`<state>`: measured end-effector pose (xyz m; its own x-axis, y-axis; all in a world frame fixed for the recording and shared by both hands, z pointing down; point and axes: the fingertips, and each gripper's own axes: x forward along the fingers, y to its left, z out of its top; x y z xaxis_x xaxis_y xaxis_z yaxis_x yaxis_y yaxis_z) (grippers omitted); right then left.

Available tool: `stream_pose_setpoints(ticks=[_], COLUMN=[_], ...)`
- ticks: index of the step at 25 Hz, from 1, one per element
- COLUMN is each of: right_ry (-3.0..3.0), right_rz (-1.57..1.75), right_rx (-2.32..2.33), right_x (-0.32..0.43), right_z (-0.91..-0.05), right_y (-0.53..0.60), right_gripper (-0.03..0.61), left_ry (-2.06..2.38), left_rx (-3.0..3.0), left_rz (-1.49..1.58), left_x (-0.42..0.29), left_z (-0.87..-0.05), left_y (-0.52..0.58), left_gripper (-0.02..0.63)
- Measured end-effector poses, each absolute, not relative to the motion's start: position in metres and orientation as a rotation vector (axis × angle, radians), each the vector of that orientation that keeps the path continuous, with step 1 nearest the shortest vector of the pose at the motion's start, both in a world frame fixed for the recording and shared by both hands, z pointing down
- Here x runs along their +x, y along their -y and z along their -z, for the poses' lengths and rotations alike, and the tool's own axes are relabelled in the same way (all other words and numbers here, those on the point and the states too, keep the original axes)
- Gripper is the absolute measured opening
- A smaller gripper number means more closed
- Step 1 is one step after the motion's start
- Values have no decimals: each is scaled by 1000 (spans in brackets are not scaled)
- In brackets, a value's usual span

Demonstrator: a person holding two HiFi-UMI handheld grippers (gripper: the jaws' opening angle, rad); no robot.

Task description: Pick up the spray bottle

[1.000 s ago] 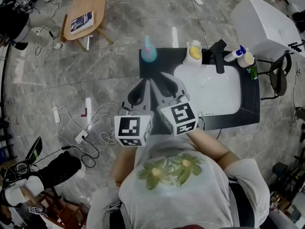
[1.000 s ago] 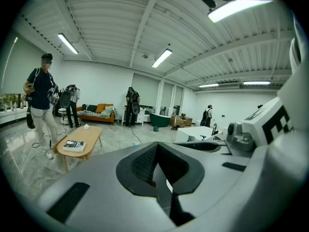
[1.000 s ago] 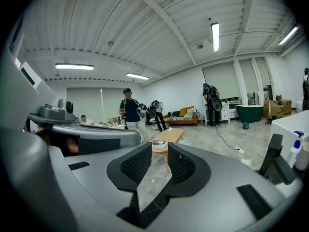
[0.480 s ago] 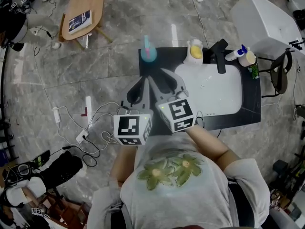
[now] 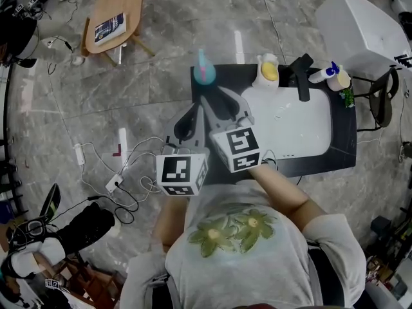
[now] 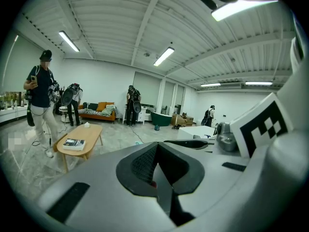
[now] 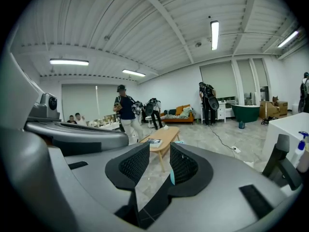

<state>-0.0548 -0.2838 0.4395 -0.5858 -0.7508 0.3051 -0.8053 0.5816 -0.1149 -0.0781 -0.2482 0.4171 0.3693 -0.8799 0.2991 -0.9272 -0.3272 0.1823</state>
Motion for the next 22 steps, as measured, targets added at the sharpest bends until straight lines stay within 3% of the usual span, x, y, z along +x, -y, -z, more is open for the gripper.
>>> stream_pose_setpoints(ticks=[22], right_ry=[2501], right_rz=[-354], right_rx=[1289], right_x=[-67], right_z=[-467], right_y=[311], right_gripper=[120], left_ry=[1583], left_rx=[2265], left_rz=[-241], left_x=[-90], left_z=[-443], left_y=[247], left_gripper=[8])
